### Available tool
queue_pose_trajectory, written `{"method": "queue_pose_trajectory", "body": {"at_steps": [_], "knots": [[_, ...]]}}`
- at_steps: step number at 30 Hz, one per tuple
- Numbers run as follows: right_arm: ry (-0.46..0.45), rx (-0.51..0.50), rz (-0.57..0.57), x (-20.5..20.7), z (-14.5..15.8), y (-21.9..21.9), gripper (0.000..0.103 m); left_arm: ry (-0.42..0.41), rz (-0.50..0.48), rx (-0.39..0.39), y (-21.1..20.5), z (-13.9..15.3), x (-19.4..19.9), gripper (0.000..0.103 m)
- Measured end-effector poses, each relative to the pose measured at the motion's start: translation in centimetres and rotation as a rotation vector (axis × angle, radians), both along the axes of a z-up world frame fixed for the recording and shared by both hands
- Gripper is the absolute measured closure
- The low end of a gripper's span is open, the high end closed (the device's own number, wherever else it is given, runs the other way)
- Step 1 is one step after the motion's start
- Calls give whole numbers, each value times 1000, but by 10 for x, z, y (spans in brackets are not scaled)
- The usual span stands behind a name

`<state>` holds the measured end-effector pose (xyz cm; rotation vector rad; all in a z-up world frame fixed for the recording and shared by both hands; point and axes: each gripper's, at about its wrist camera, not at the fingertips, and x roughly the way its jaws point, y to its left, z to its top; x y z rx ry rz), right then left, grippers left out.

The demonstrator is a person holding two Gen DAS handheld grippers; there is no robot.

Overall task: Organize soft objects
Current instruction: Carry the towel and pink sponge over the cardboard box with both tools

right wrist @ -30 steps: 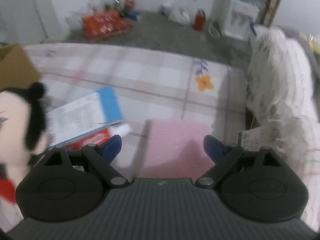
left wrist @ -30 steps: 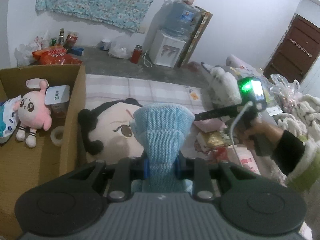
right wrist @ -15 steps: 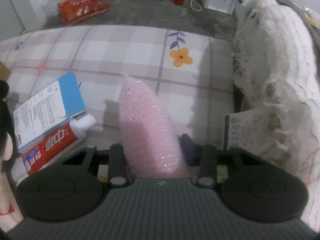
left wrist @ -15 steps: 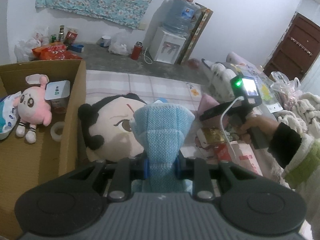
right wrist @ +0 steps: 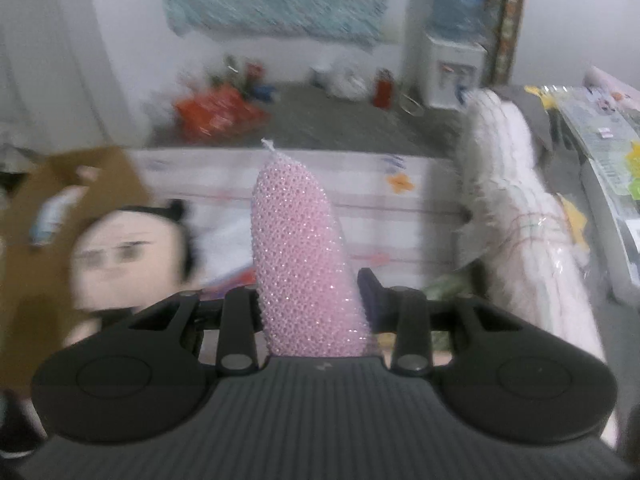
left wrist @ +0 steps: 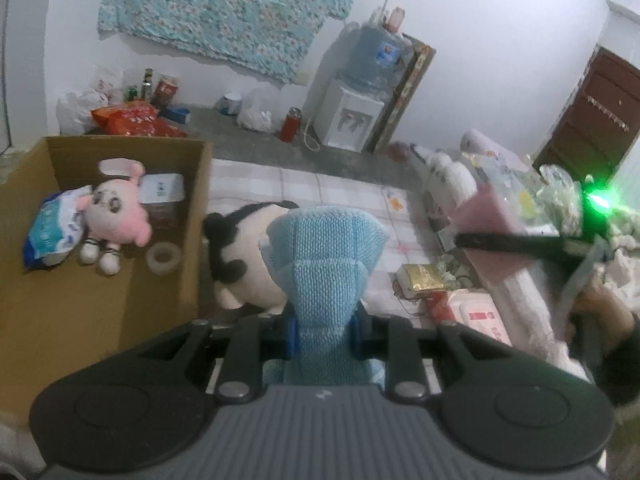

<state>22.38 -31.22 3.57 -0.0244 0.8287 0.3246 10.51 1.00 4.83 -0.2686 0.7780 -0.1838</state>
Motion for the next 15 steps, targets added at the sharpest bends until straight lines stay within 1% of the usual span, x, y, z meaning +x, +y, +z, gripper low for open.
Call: {"method": "queue_pose_trajectory", "body": {"at_steps": [3,6,8,12,15], "knots": [[-19,92,61,-49,25,15,69,-27,31,-8,18,13,-23,78],[-8,223,133,-89,48,32,69,-53,61,-21,37,27,-45,78],[-20,297,197,-113,63,48,69,-73,89,-21,51,39,-60,78],[-33,409,331,-141,84,89,69,-113,169,17,80,60,-83,78],[-41,433,407,-147,88,134,69,-121,233,58,101,68,-89,78]]}}
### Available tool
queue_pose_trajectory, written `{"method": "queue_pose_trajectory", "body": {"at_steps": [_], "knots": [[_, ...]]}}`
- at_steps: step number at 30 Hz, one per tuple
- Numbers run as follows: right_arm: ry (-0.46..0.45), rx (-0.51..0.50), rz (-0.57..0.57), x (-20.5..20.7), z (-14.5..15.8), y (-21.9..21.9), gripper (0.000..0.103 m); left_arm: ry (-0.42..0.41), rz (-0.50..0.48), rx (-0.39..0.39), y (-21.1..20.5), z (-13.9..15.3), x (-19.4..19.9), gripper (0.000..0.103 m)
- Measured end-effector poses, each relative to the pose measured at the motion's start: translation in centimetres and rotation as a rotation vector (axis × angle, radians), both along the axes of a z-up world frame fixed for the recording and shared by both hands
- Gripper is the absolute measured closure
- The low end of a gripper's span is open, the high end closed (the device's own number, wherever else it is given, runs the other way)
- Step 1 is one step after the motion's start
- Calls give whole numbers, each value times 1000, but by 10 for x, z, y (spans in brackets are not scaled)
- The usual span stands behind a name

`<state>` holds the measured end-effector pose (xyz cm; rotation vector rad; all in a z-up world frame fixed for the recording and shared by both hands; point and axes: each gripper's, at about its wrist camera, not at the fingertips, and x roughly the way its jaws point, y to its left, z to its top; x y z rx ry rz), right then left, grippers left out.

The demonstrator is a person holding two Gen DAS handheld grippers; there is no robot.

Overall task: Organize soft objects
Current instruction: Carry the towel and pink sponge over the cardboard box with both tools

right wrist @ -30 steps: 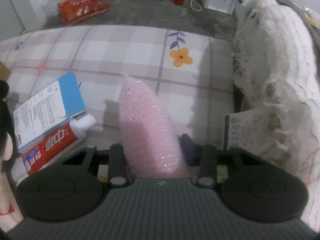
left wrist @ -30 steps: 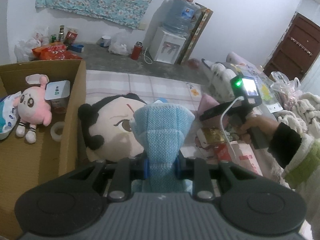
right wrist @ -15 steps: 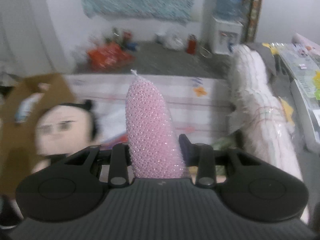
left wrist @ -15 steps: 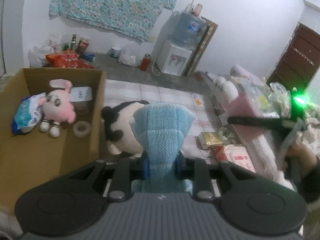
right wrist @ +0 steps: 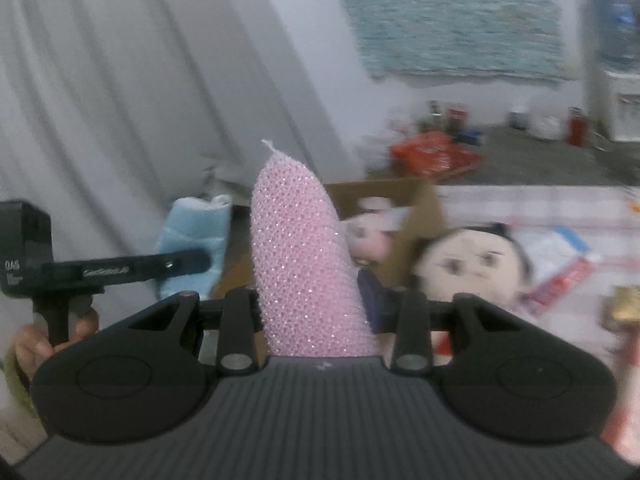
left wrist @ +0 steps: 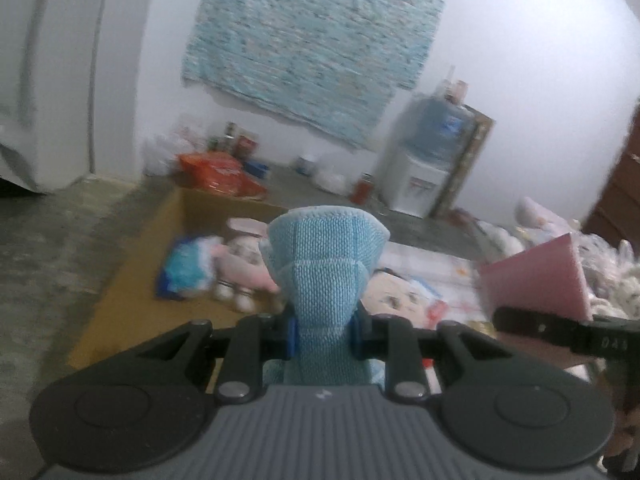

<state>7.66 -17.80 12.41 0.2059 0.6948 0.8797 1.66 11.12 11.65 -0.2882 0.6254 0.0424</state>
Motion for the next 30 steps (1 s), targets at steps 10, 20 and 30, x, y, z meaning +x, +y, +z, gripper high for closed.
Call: {"method": "queue_pose_trajectory", "body": {"at_steps": [10,20,30], "knots": [[125,-29,70,43,-34,143,69,177,102,143,70,-41,67,78],[166,-96,71,85,-69,202,68,443,41,375,100,-135,168,78],[208,-94,82,113,-95,204,68,563,-24,550,96,-198,207,75]]}}
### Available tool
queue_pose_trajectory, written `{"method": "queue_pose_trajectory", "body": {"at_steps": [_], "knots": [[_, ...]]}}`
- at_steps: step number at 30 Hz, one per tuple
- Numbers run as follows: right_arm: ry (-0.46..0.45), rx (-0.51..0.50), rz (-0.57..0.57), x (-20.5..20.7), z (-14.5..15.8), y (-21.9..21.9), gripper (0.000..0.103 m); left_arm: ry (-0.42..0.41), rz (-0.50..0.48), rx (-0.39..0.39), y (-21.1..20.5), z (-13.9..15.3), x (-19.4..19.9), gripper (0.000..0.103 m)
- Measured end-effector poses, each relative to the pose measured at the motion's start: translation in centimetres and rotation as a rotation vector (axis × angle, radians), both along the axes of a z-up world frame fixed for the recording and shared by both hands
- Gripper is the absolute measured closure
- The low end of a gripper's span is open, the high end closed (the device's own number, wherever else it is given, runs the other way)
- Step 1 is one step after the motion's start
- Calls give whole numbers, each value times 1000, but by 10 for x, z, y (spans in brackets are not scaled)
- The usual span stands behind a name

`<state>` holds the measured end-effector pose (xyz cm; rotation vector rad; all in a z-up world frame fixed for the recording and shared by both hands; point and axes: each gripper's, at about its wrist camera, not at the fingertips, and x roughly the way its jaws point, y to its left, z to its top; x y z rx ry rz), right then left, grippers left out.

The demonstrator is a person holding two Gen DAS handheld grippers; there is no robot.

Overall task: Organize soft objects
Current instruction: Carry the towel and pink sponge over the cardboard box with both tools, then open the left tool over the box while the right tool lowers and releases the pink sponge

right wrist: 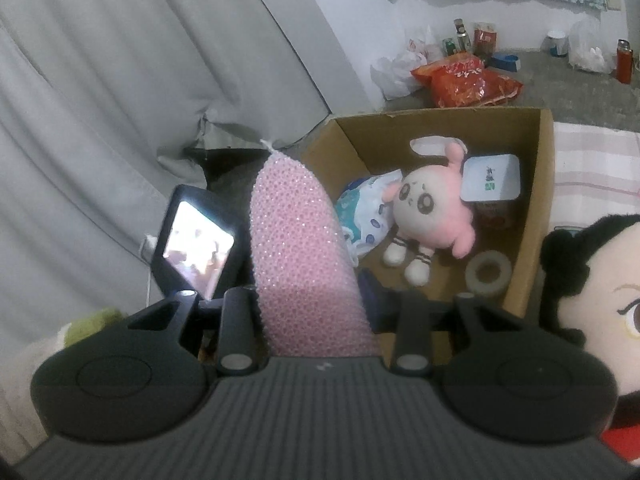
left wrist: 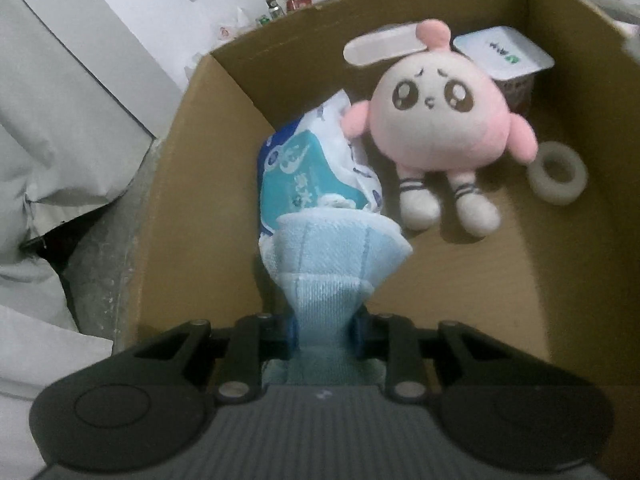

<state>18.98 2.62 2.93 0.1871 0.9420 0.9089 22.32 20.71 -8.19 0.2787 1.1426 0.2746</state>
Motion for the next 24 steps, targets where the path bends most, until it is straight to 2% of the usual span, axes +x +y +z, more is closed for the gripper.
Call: {"method": "queue_pose_trajectory", "body": {"at_steps": [4,7,10,14,18,24], "knots": [[8,6,2,2,-4,-3,68,8,-7,16,3,-7,5,70],[9,5,4,3,-6,-2,68,20,-6,22,7,-11,9,60],[9,2,4,1,-7,-2,68,9,13,-13,17,-7,11,56],[5,-13,-11,2,-6,-1,68,2,5,-82,20,4,6,42],[5,-23,-20,4,-5,0,68,-46,-4,-106,17,22,-4,29],[-14,-30,-33,7,3,2,68,-153,14,-156,21,59,-26,28]]}}
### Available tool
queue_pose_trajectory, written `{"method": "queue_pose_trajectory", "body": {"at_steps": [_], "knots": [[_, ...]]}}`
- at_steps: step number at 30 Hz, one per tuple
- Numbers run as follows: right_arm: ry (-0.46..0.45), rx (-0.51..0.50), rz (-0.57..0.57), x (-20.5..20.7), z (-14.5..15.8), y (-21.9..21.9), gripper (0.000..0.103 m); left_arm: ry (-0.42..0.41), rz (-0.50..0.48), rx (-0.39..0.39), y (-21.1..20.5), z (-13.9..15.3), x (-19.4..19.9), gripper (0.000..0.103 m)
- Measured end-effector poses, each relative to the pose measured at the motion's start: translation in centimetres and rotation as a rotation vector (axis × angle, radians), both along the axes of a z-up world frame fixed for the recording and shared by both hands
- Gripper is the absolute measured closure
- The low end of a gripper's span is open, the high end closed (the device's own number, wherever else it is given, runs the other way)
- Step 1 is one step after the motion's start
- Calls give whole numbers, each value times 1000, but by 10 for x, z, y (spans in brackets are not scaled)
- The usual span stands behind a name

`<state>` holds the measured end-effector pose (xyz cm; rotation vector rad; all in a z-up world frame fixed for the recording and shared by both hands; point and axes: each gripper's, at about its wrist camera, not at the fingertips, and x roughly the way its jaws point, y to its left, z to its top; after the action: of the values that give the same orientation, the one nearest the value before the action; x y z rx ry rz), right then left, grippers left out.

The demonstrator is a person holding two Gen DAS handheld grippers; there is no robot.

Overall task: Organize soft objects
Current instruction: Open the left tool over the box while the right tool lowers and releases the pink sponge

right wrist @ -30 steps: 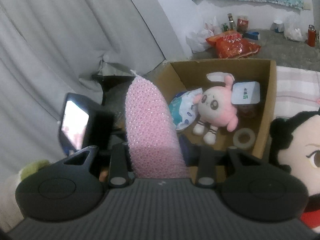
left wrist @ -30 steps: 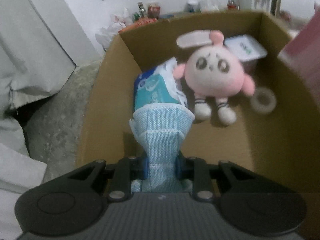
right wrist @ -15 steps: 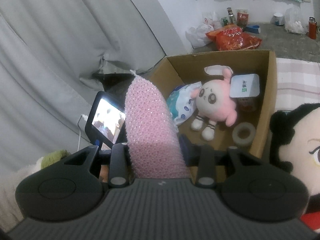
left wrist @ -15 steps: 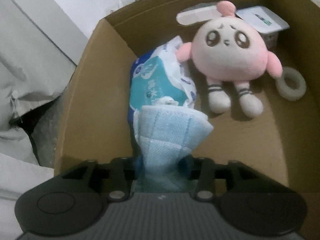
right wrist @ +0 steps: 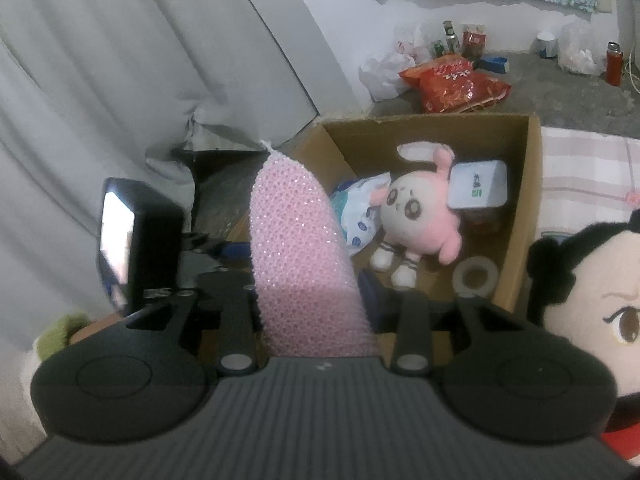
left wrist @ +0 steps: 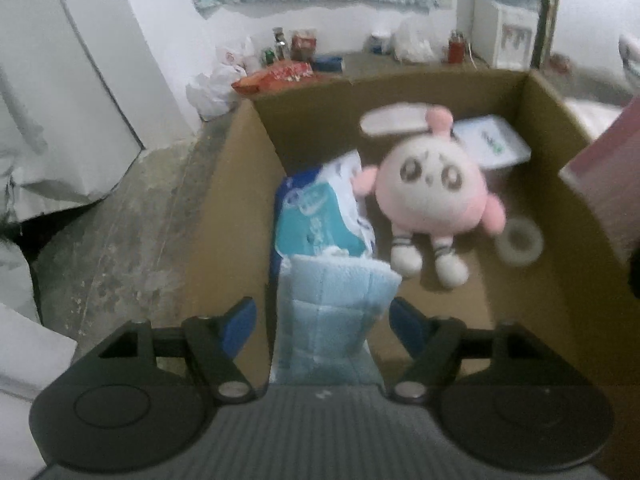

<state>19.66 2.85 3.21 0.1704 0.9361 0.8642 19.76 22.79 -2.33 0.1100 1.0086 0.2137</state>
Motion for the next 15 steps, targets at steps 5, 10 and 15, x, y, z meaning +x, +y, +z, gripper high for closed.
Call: {"method": "queue_pose_trajectory", "body": {"at_steps": [5,10,15], "knots": [[79,47,-18,9,-2,1,68,-79,66,-100,17,32,-15,21],[218,22,0,22,-27,24,67,-175,169,-154,37,51,-37,16],[400,5,-54,46,-70,55,65,-237,243,-204,51,57,-56,16]]}}
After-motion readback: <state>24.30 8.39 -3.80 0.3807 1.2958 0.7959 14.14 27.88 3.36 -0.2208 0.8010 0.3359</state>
